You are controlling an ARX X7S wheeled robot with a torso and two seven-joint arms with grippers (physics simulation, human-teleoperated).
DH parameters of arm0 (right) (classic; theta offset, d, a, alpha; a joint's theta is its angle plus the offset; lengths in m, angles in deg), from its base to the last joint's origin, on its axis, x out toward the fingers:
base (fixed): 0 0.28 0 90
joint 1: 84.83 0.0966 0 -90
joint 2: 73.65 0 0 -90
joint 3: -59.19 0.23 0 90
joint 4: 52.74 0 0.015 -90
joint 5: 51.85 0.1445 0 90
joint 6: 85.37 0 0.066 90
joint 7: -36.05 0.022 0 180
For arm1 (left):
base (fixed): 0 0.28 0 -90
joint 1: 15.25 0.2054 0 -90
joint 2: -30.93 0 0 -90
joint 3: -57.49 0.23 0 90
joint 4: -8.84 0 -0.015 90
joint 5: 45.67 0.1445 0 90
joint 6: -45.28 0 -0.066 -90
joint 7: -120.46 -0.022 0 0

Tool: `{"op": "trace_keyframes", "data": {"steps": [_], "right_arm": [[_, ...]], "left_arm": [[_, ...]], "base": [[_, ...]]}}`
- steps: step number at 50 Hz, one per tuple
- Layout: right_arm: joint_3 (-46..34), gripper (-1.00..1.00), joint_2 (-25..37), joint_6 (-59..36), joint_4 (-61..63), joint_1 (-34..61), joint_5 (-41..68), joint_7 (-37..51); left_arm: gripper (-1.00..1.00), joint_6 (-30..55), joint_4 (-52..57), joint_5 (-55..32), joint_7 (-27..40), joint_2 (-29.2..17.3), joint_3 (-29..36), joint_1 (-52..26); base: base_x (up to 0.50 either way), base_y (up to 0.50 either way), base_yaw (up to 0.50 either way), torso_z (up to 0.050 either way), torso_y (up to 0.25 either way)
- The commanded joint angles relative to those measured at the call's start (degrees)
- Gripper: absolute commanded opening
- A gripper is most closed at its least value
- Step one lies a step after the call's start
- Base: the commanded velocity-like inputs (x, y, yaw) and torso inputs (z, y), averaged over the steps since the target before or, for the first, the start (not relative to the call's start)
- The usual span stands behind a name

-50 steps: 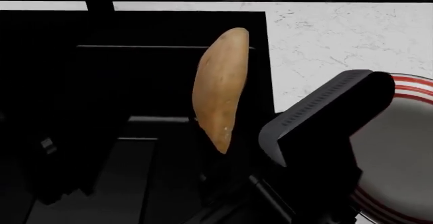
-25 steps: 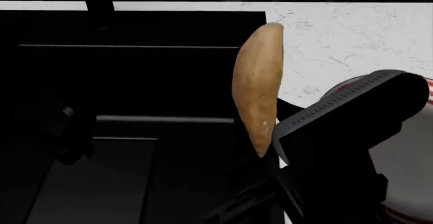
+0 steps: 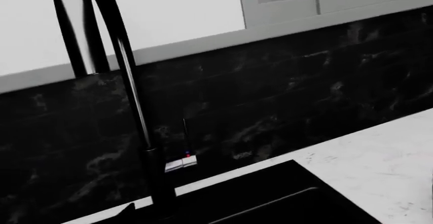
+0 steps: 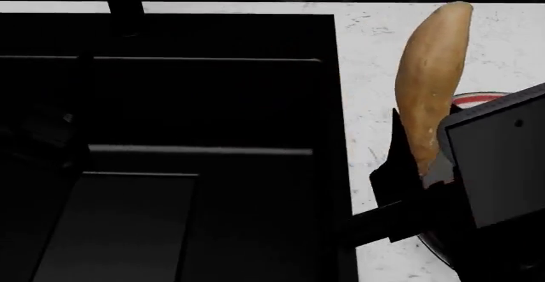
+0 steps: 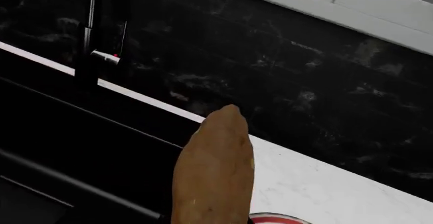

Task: Pick the sweet potato from the sink and place it on the plate located on the counter

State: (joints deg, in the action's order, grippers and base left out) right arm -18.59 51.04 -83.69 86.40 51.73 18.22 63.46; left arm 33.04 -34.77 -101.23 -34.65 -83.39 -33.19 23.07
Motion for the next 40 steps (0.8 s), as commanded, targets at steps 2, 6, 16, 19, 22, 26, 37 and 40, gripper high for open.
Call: {"op": "trace_keyframes", "data": {"steps": [2,6,16,19,22,26,37,40], "right_arm": [[0.69,-1.0,5.3,-0.07,-4.48,2.27,4.93,6.53],[0.64,-1.0,6.89,0.54,-7.15,2.76,5.12,7.64],[-2.68,-1.0,10.71,-0.03,-10.19,4.97,6.35,11.77],[-3.01,-1.0,11.73,0.64,-10.95,4.71,6.87,11.93],[-4.03,-1.0,12.46,1.4,-11.43,4.72,6.13,11.87],[-5.04,-1.0,13.53,2.63,-12.07,4.23,4.59,11.27],[-4.91,-1.0,15.86,4.42,-13.06,3.02,3.4,11.27],[-5.36,-1.0,16.12,5.1,-13.19,2.71,2.79,11.01]], "left_arm": [[1.0,-1.49,-0.28,2.7,1.27,-1.49,2.33,0.29],[1.0,-2.12,-0.53,3.35,1.42,-1.79,2.84,0.48],[1.0,-2.14,-1.29,3.72,1.93,-2.18,3.9,-0.13],[1.0,-3.43,-1.52,4.55,1.58,-2.43,4.6,0.8],[1.0,-4.28,-1.92,5.18,1.31,-2.67,5.19,1.04],[1.0,-4.28,-1.82,4.87,1.46,-2.88,4.92,1.24],[1.0,-4.57,-1.63,4.91,2.13,-3.3,5.13,1.57],[1.0,-4.21,-1.38,4.5,2.44,-3.35,5.01,1.49]], "base": [[0.0,0.0,0.0,0.0,0.0],[0.0,0.0,0.0,0.0,0.0],[0.0,0.0,0.0,0.0,0.001],[0.0,0.0,0.0,0.0,0.0],[0.0,0.0,0.0,0.0,0.0],[0.0,0.0,0.0,0.0,0.0],[0.0,0.0,0.0,0.0,0.001],[0.0,0.0,0.0,0.0,0.0]]}}
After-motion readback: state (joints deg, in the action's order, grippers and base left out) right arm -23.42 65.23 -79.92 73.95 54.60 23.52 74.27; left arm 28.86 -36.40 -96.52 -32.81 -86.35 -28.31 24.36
